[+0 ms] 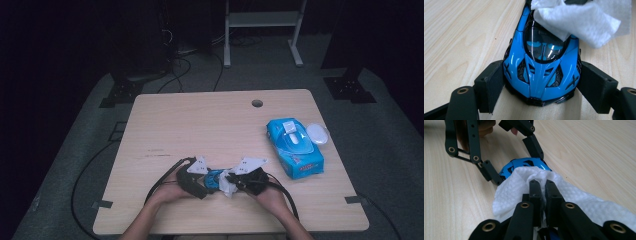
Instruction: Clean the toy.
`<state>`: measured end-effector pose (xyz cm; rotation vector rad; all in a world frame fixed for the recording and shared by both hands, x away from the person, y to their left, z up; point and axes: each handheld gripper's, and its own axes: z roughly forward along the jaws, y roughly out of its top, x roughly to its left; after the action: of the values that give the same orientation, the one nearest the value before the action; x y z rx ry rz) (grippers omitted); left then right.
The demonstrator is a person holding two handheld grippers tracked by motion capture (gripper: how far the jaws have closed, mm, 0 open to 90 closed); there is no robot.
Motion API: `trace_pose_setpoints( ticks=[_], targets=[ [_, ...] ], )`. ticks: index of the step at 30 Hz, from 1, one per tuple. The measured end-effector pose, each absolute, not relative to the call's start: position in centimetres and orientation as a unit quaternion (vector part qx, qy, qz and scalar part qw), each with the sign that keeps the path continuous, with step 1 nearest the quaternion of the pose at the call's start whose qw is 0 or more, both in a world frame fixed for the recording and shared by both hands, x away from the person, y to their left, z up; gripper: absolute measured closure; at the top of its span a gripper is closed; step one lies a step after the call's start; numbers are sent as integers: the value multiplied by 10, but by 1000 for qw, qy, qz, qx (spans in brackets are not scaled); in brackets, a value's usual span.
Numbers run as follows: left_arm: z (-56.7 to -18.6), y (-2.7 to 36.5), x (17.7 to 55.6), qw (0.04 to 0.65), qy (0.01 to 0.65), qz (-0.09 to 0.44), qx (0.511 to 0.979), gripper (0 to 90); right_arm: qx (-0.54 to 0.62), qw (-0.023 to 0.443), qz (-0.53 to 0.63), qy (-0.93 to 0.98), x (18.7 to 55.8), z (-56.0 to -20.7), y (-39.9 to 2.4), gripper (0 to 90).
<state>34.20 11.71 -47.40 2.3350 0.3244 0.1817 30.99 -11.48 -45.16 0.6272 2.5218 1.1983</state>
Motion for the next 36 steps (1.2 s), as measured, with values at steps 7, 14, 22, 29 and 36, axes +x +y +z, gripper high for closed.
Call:
trace_pose_setpoints(
  ticks=[7,14,22,29,36],
  targets=[
    [-474,114,341,374,127,77,915,245,240,136,418,865,311,-453,-130,849],
    [-473,114,341,373,126,77,916,244,195,130,407,883,306,-453,-99,849],
    [-474,113,341,374,128,78,915,244,212,122,408,879,313,-450,-105,849],
    [-474,114,341,376,127,77,915,244,192,87,403,891,322,-455,-71,849],
    [-474,113,340,374,125,81,915,245,204,87,405,887,325,-449,-91,852]
  ],
)
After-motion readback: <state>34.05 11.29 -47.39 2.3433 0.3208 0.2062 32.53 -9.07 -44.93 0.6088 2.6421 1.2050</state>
